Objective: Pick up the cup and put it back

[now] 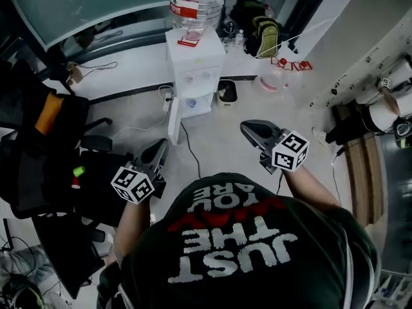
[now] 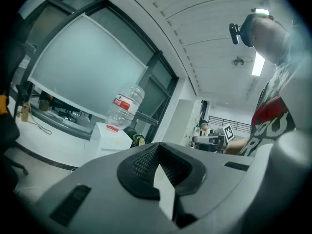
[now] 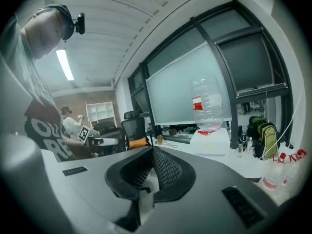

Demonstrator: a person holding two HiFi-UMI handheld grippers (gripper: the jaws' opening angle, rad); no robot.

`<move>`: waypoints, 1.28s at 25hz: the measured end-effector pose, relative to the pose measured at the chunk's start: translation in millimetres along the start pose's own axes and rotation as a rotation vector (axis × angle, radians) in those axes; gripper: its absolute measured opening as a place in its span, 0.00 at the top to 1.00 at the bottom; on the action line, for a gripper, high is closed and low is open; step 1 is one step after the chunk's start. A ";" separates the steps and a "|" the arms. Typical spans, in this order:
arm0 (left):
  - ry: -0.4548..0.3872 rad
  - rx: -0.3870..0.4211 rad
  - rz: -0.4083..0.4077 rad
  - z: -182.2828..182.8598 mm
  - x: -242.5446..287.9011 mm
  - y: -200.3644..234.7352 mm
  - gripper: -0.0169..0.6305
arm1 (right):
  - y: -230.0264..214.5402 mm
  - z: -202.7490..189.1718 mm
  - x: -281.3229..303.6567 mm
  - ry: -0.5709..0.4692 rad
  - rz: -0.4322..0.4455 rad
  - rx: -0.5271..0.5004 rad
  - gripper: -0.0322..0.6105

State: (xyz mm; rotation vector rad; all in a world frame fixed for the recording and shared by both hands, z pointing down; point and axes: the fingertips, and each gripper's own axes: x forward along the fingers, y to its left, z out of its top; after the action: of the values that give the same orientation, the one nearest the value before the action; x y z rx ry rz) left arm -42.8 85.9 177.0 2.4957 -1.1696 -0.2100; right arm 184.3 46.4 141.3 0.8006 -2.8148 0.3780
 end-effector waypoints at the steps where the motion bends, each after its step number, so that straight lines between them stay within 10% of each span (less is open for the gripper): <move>1: -0.004 -0.011 0.004 1.1 3.8 11.5 0.96 | -5.7 0.6 12.1 0.014 0.001 -0.003 0.90; 12: -0.016 -0.010 0.120 -16.8 75.8 86.1 0.96 | -93.6 2.1 129.9 0.130 0.195 -0.067 0.90; 20: -0.116 -0.151 0.479 -76.1 161.9 140.3 0.96 | -192.5 -45.1 216.2 0.329 0.554 -0.211 0.90; 25: -0.029 -0.264 0.591 -150.0 190.0 184.2 0.96 | -219.5 -119.8 271.3 0.440 0.645 -0.251 0.90; 32: 0.081 -0.342 0.584 -284.3 184.5 246.7 0.96 | -250.8 -282.7 357.1 0.574 0.534 -0.293 0.89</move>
State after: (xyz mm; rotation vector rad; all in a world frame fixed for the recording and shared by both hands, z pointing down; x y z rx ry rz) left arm -17.0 -122.4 539.9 1.7712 -1.6105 -0.1313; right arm 52.2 -251.1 546.7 -0.1253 -2.3986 0.2100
